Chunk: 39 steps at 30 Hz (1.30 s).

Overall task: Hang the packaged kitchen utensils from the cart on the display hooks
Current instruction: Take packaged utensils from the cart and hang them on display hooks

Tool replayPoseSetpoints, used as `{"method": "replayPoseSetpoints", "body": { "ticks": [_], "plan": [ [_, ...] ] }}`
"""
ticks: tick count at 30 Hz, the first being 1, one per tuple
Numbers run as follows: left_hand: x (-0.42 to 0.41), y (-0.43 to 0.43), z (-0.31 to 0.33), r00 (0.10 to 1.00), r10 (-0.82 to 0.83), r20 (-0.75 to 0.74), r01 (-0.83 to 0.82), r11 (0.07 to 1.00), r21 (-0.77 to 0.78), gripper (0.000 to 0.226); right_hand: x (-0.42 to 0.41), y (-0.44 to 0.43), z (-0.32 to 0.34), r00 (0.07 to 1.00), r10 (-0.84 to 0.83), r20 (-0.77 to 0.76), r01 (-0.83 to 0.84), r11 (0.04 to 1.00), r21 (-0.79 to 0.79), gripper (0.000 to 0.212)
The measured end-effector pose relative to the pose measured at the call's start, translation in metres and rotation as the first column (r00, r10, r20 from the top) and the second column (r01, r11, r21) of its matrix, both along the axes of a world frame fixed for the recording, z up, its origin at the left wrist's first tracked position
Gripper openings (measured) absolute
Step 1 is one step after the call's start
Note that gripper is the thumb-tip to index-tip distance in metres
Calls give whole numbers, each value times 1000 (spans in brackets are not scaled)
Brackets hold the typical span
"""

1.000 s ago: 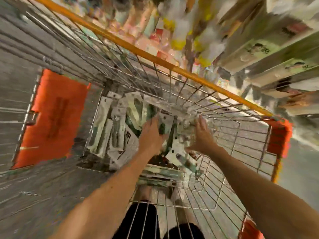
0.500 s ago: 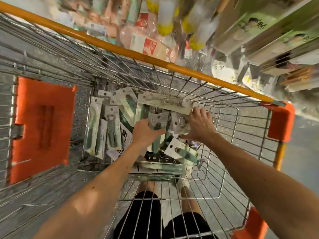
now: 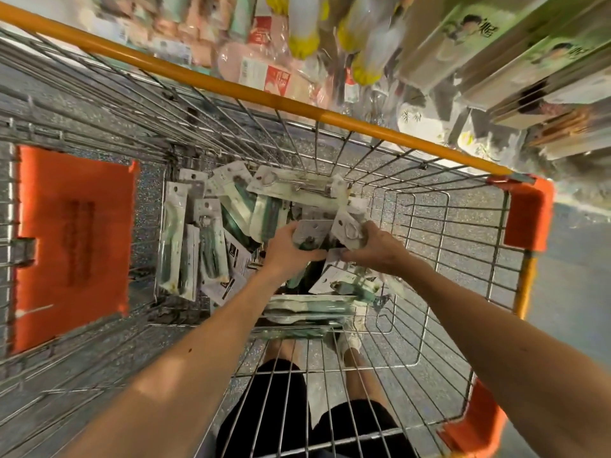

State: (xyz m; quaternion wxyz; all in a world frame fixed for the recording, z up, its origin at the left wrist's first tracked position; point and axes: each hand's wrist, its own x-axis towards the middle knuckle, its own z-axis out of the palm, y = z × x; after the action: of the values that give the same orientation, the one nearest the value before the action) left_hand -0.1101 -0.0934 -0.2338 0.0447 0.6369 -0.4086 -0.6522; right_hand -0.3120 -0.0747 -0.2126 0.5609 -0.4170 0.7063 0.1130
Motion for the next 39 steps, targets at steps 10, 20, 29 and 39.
{"method": "replayPoseSetpoints", "body": {
  "ticks": [10,20,29,39],
  "plan": [
    [-8,16,7,997,-77,-1,77,996,-49,29,11,10,0,953,-296,56,295,955,34,74],
    [9,-18,57,996,14,-93,-24,994,-109,39,30,2,62,852,-426,305,435,899,39,40],
    [42,-46,189,989,-110,-102,79,960,-270,32,51,-1,180,864,-247,439,337,931,-139,90],
    [33,3,364,970,-157,-183,35,842,-539,34,29,53,313,852,-188,489,471,682,-559,44]
  ]
}}
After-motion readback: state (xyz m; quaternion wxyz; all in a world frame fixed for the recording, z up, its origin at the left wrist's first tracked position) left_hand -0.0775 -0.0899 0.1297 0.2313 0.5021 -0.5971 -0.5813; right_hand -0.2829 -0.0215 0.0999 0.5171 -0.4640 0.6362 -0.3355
